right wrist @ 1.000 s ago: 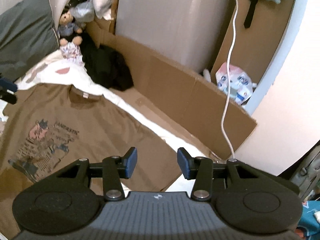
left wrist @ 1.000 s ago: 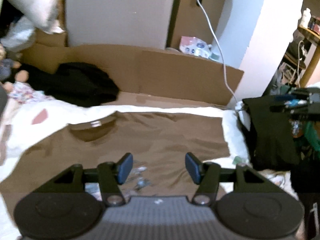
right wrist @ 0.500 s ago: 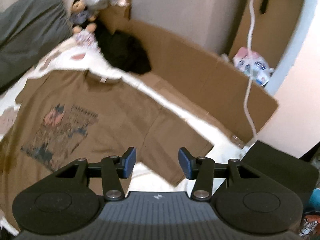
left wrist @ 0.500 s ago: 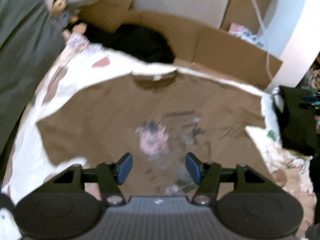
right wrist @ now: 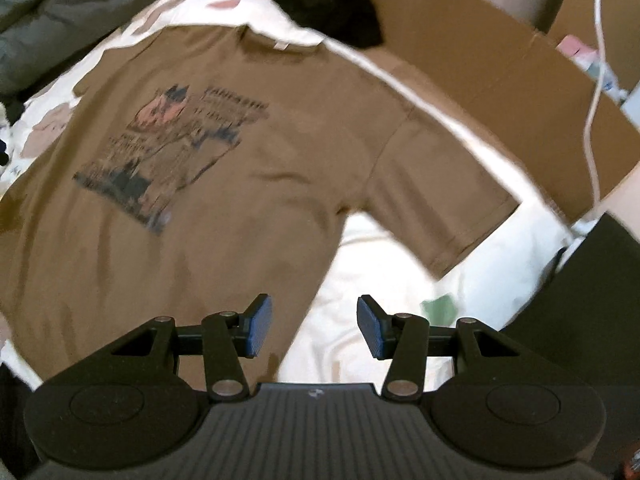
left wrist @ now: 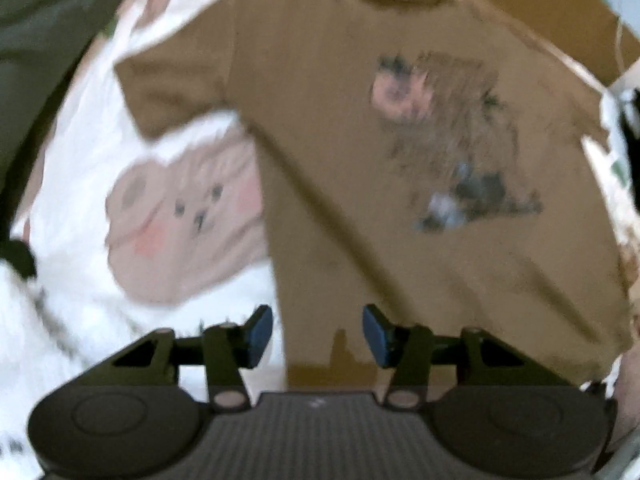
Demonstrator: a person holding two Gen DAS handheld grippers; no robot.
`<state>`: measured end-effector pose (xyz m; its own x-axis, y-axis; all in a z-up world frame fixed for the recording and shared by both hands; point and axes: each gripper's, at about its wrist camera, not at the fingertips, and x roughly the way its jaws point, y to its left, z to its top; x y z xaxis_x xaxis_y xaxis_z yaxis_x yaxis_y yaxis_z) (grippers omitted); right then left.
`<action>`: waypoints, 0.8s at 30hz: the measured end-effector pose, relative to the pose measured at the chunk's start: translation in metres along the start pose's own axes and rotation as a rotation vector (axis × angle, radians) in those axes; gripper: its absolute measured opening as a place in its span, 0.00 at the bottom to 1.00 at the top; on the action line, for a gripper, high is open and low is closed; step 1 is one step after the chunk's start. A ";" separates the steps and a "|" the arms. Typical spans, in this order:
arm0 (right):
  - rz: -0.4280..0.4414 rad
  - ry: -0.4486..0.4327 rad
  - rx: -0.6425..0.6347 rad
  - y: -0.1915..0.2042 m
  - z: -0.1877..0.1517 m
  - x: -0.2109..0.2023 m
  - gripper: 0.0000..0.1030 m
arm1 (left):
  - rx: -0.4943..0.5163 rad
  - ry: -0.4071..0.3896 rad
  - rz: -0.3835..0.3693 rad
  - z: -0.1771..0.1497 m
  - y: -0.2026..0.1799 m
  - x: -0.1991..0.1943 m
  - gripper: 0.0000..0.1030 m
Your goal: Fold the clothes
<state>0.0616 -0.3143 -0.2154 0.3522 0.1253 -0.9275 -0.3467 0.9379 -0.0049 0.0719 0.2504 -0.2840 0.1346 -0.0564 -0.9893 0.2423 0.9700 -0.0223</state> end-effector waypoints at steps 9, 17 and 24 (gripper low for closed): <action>0.065 0.146 -0.002 0.018 -0.028 0.030 0.50 | -0.018 0.134 -0.011 -0.028 0.008 0.030 0.38; 0.133 0.265 0.001 0.031 -0.049 0.052 0.50 | -0.009 0.166 0.000 -0.038 0.011 0.046 0.48; 0.118 0.358 0.051 0.029 -0.067 0.070 0.50 | 0.006 0.175 -0.037 -0.048 0.015 0.054 0.33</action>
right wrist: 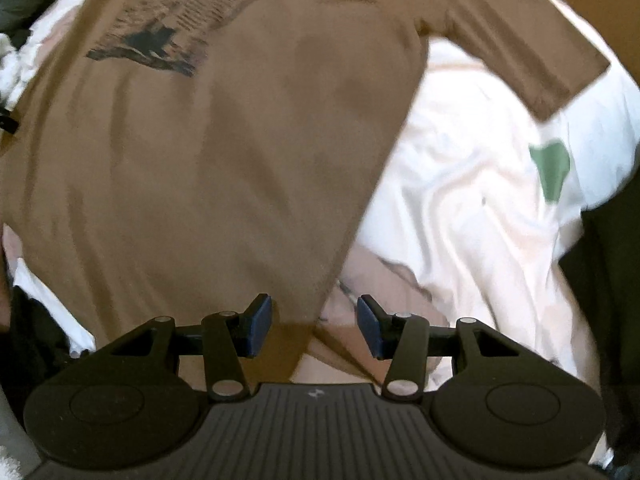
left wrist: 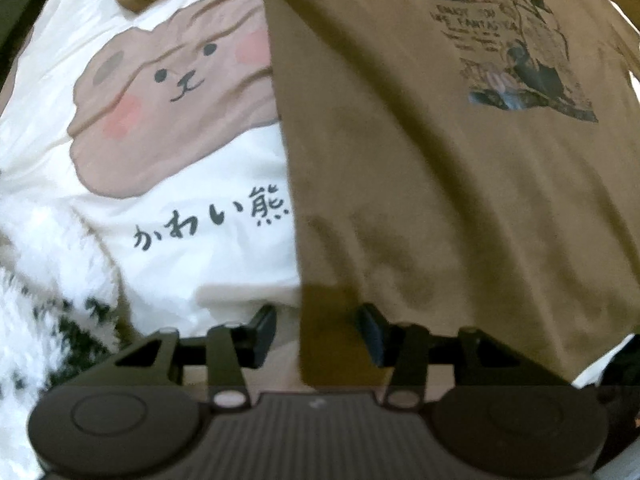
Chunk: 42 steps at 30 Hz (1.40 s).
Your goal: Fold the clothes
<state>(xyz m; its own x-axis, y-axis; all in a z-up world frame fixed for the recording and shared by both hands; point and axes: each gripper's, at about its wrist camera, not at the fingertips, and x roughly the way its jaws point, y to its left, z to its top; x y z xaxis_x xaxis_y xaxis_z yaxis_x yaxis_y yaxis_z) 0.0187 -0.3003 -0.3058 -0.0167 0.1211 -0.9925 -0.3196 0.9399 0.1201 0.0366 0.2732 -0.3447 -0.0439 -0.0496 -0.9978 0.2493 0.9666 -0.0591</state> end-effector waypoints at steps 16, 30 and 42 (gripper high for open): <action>0.071 0.103 -0.007 0.013 -0.001 0.011 0.24 | -0.009 0.070 -0.105 -0.016 0.005 -0.044 0.06; 0.052 0.159 -0.123 0.019 -0.008 -0.001 0.05 | 0.002 0.145 0.028 -0.044 0.033 -0.060 0.03; 0.108 0.163 -0.013 0.004 -0.022 0.000 0.11 | 0.017 0.157 0.046 -0.064 0.041 -0.054 0.23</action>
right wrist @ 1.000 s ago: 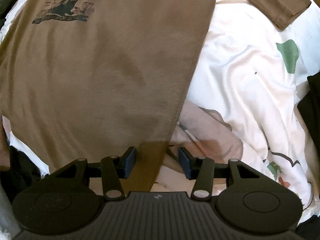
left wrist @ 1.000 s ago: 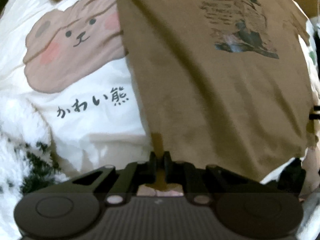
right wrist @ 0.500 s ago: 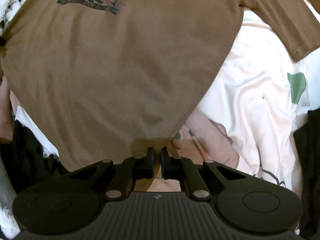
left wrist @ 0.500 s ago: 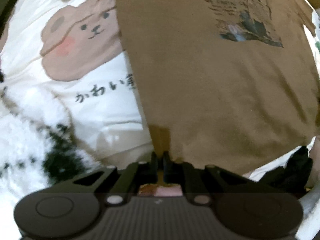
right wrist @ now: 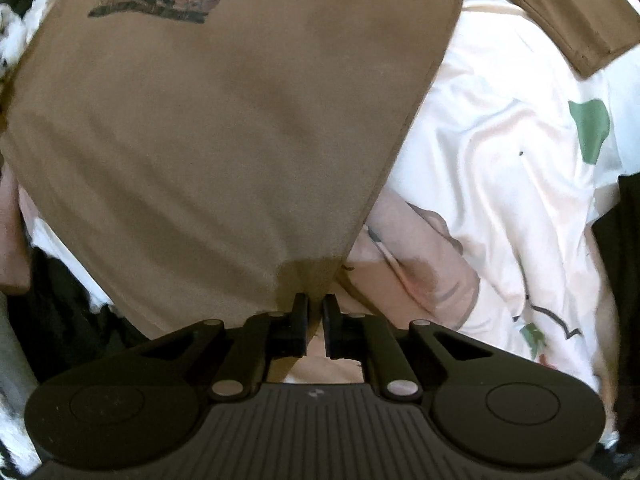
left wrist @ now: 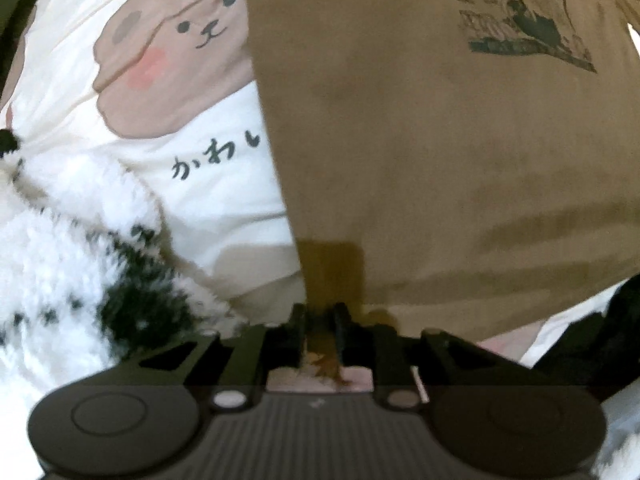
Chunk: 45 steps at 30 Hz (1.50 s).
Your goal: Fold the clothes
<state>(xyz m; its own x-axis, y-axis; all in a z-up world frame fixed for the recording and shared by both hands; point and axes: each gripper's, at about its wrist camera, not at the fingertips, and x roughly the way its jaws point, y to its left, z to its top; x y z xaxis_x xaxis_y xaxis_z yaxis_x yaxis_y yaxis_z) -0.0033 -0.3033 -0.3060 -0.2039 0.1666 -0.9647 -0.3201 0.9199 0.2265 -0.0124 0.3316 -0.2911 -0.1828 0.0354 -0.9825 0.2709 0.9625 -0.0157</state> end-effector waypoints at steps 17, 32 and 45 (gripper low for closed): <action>0.044 0.070 0.029 0.005 0.001 0.029 0.36 | 0.061 -0.004 -0.023 -0.027 0.009 0.013 0.49; 0.125 0.175 -0.154 0.029 -0.001 0.024 0.07 | 0.121 0.147 -0.166 -0.030 0.008 -0.031 0.09; 0.083 0.175 -0.074 0.028 -0.003 0.033 0.19 | 0.131 0.096 -0.074 0.024 -0.010 -0.021 0.46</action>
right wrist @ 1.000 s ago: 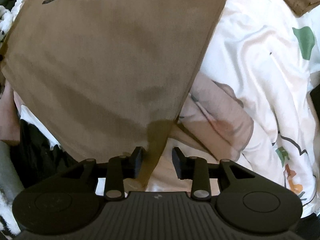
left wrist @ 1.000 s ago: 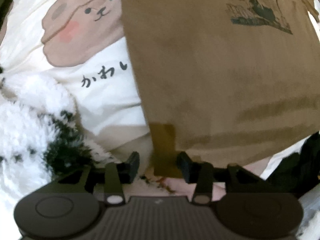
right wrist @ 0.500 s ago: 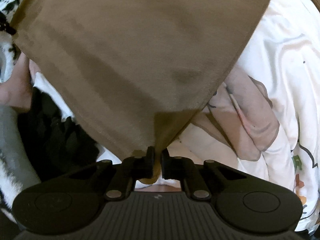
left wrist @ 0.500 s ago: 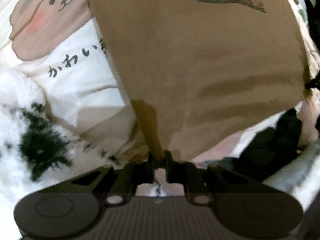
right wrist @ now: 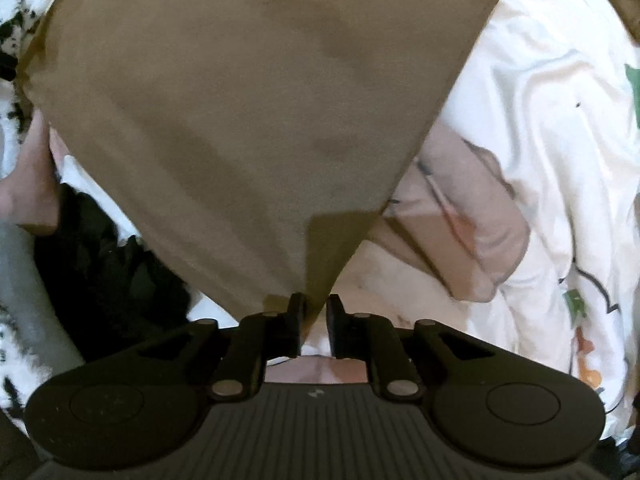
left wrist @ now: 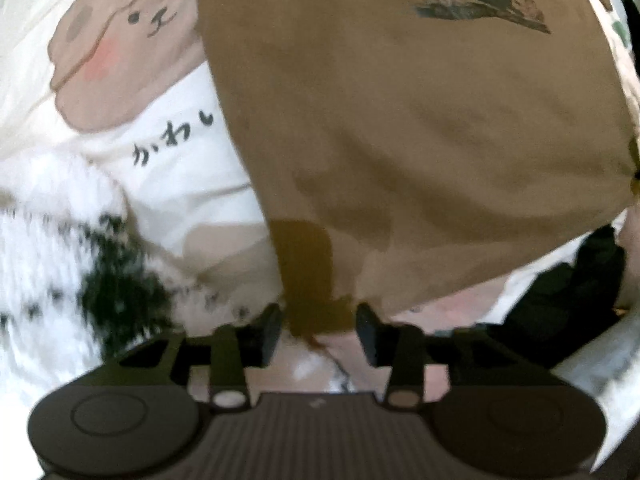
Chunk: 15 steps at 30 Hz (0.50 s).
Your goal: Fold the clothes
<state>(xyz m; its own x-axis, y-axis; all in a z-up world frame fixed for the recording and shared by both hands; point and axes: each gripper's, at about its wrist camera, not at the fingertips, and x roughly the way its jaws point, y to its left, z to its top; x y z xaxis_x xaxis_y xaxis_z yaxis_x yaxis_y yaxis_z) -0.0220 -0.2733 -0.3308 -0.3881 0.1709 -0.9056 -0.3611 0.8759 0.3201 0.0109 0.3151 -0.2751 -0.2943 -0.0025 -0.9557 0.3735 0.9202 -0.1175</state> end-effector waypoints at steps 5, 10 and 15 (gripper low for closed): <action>-0.001 -0.009 0.005 -0.017 -0.007 -0.011 0.26 | 0.020 -0.005 0.040 -0.013 0.004 0.016 0.46; -0.004 -0.063 0.016 -0.015 -0.008 -0.008 0.26 | 0.057 0.005 0.062 -0.017 0.004 0.046 0.45; -0.003 -0.043 -0.011 -0.009 -0.012 0.001 0.19 | 0.046 0.065 0.030 -0.018 0.005 0.049 0.13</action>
<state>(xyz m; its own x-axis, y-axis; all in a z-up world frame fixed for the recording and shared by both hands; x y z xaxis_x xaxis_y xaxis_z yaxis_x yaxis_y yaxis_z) -0.0290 -0.2863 -0.3316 -0.3504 0.1873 -0.9177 -0.3718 0.8715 0.3198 -0.0178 0.3264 -0.3174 -0.3388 0.0516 -0.9394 0.4226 0.9005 -0.1029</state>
